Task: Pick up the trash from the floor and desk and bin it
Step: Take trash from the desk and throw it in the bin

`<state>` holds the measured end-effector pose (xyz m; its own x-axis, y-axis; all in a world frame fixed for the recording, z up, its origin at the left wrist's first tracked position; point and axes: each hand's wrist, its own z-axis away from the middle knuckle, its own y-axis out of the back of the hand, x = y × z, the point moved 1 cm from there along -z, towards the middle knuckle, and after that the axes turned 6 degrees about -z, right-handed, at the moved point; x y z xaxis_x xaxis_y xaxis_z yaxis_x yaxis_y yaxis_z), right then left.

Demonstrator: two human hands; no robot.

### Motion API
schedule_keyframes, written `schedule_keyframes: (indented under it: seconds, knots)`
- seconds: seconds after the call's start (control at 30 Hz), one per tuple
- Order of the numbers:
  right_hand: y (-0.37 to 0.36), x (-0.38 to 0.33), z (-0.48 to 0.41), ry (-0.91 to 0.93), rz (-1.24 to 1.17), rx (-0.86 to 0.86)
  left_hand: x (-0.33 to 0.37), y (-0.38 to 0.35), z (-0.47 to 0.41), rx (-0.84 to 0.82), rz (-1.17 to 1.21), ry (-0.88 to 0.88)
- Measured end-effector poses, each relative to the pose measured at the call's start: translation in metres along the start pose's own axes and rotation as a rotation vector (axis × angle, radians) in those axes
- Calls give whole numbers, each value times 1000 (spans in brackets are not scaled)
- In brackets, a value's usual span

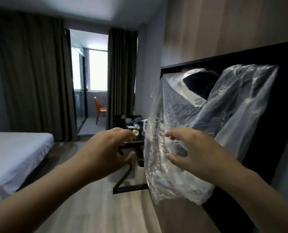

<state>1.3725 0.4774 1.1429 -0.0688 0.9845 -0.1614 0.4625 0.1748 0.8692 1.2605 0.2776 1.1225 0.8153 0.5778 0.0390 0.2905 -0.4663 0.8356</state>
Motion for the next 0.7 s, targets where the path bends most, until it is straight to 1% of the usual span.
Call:
schedule_keyframes:
  seconds: [0.23, 0.4, 0.53, 0.7]
  knots:
    - [-38, 46, -97, 80, -32, -28, -58, -31, -64, -7, -52, 88]
    - [-76, 74, -152, 79, -47, -61, -98, -64, -94, -27, -56, 134]
    - [-111, 88, -195, 88, -31, -95, -140, -90, -113, -40, -51, 166]
    - [-159, 93, -257, 87, -27, -124, -206, -125, -149, -40, -42, 158]
